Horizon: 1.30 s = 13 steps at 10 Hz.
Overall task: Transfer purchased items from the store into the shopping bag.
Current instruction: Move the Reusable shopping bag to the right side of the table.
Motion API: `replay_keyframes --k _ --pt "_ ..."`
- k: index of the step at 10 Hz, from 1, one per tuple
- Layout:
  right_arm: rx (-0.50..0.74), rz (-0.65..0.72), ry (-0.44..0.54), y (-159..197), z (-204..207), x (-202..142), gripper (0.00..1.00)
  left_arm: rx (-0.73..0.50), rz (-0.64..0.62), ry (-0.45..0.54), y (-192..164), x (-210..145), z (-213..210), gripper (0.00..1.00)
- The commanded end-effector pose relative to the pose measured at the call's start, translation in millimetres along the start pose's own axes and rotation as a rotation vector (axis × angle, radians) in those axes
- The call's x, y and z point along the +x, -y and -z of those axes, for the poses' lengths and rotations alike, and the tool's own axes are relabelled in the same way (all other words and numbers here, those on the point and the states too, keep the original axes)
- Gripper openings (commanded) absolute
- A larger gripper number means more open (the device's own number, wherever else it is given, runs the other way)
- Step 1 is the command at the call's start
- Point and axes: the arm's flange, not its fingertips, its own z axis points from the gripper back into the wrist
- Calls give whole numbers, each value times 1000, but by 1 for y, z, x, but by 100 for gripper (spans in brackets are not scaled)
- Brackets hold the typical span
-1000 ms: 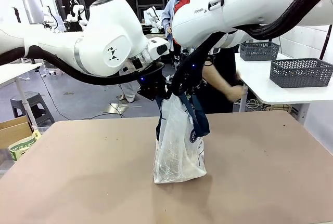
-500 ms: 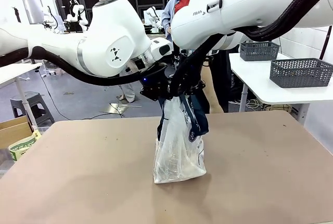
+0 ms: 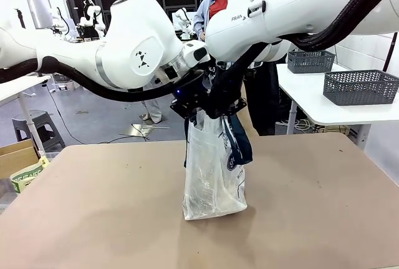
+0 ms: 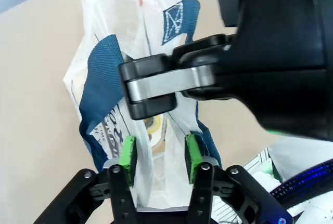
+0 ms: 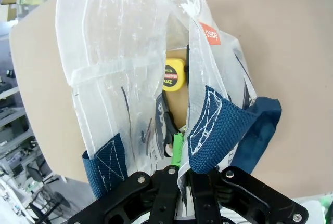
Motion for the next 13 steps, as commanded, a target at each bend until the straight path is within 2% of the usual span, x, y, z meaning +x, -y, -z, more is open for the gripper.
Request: replay_keyframes --k 1,7,10,13 --pt "0 27 9 -3 5 1 0 -63 7 -1 -3 -2 -11 100" --pt "-9 26 6 -5 8 1 0 -133 0 49 -1 1 -29 100" --pt "-5 23 6 -5 9 0 0 -114 11 4 0 -3 -18 100" --pt "-5 22 8 -5 8 0 0 -23 39 -70 5 -7 -2 100"
